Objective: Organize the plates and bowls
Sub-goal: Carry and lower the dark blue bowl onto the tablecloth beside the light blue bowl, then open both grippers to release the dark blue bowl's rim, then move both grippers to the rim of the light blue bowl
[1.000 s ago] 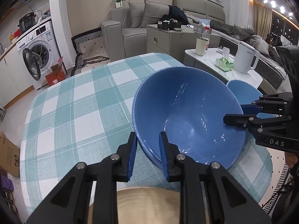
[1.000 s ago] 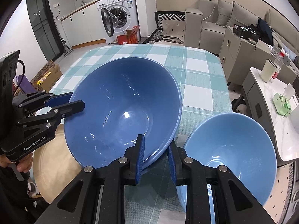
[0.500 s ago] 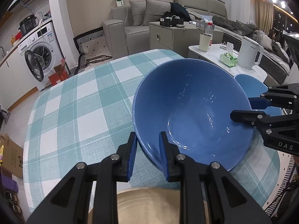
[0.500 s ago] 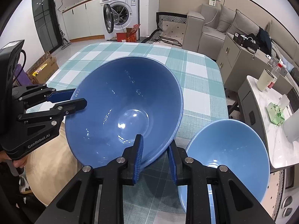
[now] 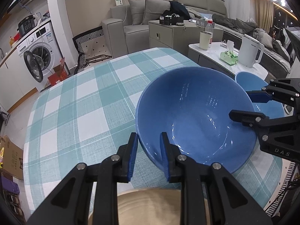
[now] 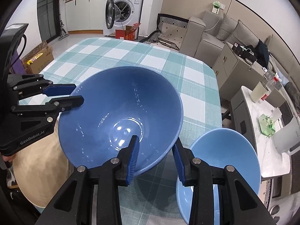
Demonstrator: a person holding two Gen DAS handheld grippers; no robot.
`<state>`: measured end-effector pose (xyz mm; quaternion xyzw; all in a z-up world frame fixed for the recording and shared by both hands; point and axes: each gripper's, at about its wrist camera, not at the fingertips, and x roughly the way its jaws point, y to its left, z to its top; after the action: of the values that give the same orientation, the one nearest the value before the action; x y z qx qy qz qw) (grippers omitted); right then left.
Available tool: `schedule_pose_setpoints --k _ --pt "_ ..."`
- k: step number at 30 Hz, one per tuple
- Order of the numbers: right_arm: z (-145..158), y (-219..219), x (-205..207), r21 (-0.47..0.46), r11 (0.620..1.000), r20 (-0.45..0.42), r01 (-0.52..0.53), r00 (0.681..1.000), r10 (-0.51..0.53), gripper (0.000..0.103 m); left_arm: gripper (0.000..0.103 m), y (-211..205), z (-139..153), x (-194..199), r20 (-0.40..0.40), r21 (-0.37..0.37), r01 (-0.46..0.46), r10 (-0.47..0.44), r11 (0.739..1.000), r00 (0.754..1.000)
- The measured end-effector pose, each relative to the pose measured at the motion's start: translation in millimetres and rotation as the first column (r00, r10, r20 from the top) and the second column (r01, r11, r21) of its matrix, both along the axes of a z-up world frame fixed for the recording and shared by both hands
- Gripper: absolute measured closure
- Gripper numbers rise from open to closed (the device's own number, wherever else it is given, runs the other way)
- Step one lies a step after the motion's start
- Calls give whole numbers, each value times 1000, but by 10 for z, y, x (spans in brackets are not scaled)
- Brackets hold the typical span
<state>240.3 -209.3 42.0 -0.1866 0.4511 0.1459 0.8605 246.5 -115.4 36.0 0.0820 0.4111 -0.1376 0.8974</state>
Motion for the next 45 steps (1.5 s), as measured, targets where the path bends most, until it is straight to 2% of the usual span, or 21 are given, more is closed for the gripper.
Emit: schedule_pose_setpoints --k 3,5,7,8,9,10,11,19,21,24,25,28,30,38,45 --pt "-21 -6 5 -19 1000 11 4 1000 -4 63 79 -9 1 -11 2 8 6 -6 1000 1000" --pt "-26 -16 5 -17 1000 17 6 1000 -6 56 79 -13 10 -22 5 11 7 -7 1000 1000" --pt "-2 -47 -11 -9 1000 35 10 999 -10 53 77 -6 24 -28 5 6 5 -5 1000 1000" --pt "9 -71 -10 -3 1000 46 20 999 -20 47 74 1 27 -29 1 -1 7 -7 1000 1000" --pt "28 -105 -8 14 999 53 34 998 -34 42 64 10 35 -32 1 -10 7 -7 1000 1000" --pt "59 -157 -11 46 998 58 49 997 -52 31 53 18 42 -36 3 -16 3 -3 1000 1000" --pt "77 -189 -12 69 996 62 58 996 -62 24 51 25 55 -45 9 -19 -2 2 1000 1000" --pt "291 -537 -158 254 956 81 144 982 -169 5 48 22 176 -102 25 -41 15 -14 999 1000" --pt "319 -615 -209 280 946 79 164 978 -193 4 44 -1 215 -107 30 -51 20 -19 998 999" --pt "335 -722 -291 307 933 73 187 973 -219 1 16 -44 273 -139 50 -60 20 -17 998 999" --pt "331 -754 -327 306 932 75 196 971 -229 1 11 -58 293 -154 60 -65 19 -15 998 998" --pt "323 -873 -448 311 924 82 222 962 -259 1 3 -137 352 -181 74 -81 41 -35 996 997" --pt "329 -992 -519 337 909 80 247 954 -289 1 0 -214 398 -193 85 -90 61 -53 994 995" --pt "429 -1401 -703 379 867 90 322 920 -381 1 0 -594 559 -170 88 -118 124 -114 985 989" --pt "538 -1642 -807 384 842 111 379 886 -450 1 0 -962 650 -125 101 -85 169 -160 982 982"
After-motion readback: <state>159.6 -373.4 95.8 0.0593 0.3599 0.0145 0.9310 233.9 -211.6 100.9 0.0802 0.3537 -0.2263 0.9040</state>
